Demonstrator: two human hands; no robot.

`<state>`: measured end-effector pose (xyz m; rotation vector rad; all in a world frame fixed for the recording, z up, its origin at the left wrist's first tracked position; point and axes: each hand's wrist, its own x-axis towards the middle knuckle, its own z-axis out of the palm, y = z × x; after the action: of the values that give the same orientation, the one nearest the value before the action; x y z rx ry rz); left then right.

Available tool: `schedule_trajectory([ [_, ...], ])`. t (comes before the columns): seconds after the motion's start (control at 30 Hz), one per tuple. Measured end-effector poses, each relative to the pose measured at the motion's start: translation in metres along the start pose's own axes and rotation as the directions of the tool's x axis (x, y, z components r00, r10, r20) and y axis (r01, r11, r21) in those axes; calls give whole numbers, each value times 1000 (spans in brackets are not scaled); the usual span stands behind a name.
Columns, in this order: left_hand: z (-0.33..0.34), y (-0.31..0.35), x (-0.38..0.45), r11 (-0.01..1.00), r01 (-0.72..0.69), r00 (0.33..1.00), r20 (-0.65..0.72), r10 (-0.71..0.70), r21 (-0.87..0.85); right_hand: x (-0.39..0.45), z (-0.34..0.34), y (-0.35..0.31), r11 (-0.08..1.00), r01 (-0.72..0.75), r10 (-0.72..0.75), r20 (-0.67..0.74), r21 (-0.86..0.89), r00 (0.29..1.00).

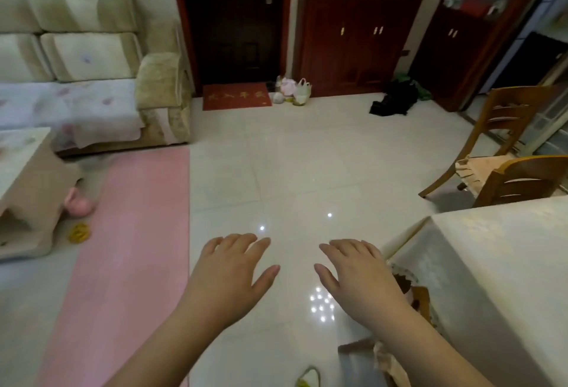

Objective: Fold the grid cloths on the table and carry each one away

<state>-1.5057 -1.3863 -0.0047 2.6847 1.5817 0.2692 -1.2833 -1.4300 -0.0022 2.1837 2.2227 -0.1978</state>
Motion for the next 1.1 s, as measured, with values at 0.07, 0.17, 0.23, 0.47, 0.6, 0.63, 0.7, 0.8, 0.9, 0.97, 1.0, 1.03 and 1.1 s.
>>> schedule_trajectory([
  [0.07,-3,-5,41,999,-37,999,8,36,40,32,-4,15,1000,-24,24,-85,5,996],
  [0.17,-9,2,97,993,-111,988,110,107,29,78,-20,42,997,-75,75,-79,11,994],
  [0.23,-9,11,136,990,-143,980,146,139,18,103,-32,62,994,-109,109,-81,9,991],
  [0.47,-13,41,262,976,-214,976,46,212,48,164,-59,134,982,-188,190,-97,31,977],
  [0.6,-20,57,331,954,-291,956,66,286,75,200,-77,177,983,-180,182,-111,29,977],
  [0.63,-21,59,348,952,-299,953,66,295,69,210,-83,186,980,-196,198,-126,27,972],
  [0.7,-21,62,382,947,-317,948,43,315,50,232,-93,201,972,-232,233,-132,27,963],
  [0.8,-21,60,430,931,-366,930,40,365,9,272,-107,217,962,-272,271,-162,22,949],
  [0.9,-16,47,480,916,-400,916,15,400,-28,319,-120,225,953,-302,299,-178,12,937],
  [0.97,-13,36,514,906,-420,907,-9,420,-49,349,-129,229,947,-320,316,-195,12,929],
  [1.0,-12,30,531,904,-425,905,-15,425,-53,364,-133,230,944,-329,325,-212,17,922],
  [1.03,-12,25,548,902,-429,903,-12,429,-49,378,-138,232,941,-338,333,-229,20,915],
  [1.1,-14,17,579,893,-447,894,3,448,-52,403,-147,235,931,-362,361,-231,40,903],
])
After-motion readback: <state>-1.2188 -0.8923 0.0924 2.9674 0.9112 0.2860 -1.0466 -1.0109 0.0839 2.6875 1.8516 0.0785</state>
